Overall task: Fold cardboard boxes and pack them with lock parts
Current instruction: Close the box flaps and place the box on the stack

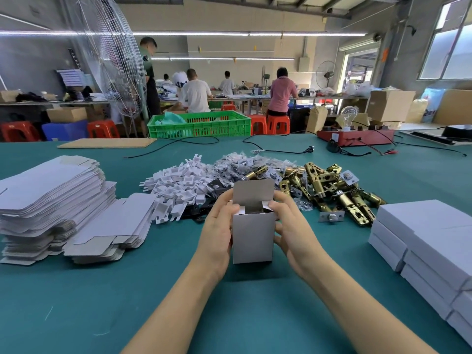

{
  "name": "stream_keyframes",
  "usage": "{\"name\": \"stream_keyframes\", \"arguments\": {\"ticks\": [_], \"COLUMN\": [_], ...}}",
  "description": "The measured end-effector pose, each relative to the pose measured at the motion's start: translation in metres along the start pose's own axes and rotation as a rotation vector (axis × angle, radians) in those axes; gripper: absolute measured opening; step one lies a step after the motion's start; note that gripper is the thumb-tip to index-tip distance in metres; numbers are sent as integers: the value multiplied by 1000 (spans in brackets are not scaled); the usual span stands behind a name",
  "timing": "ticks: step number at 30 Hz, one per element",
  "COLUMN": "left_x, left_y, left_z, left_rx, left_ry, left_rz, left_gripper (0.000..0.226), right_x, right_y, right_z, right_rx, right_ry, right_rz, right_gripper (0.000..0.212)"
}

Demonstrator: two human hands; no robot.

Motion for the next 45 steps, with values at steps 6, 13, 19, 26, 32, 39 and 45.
{"name": "stream_keyframes", "arguments": {"ticks": [6,13,19,26,32,39,45], "left_x": [3,-3,-13,-13,-18,-18,-18], "left_y": [-1,1,1,0,-1,1,3], "left_z": [-4,-7,-10,-9,-6,-3,-4], "left_rx": [-27,-89,-127,4,178,314,339], "left_ry": [2,33,-2,136,351,484,544], "left_rz": [10,-9,51,-54,-115,-147,-163], "left_gripper": [46,44,18,20,17,19,19], "right_x": [-1,-10,-16,-16,-16,-15,-15], "right_y": [2,6,6,4,3,2,2], "right_z": [13,8,3,-1,0,-2,-3], "right_rx": [94,77,15,-50,-73,-92,-99], "right_ry": [-206,-283,-350,-394,-390,-400,-423], "right_rz": [6,-75,-52,-72,-43,-33,-50], "right_gripper": [33,32,25,22,23,20,17]}}
Point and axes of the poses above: each hand's wrist, its own x-axis towards the middle knuckle, its own y-axis out of the palm, z = x × y, the point moved 3 cm from there along x, towards the middle knuckle, and after that the axes turned 13 degrees about -z, right-handed, at the moved point
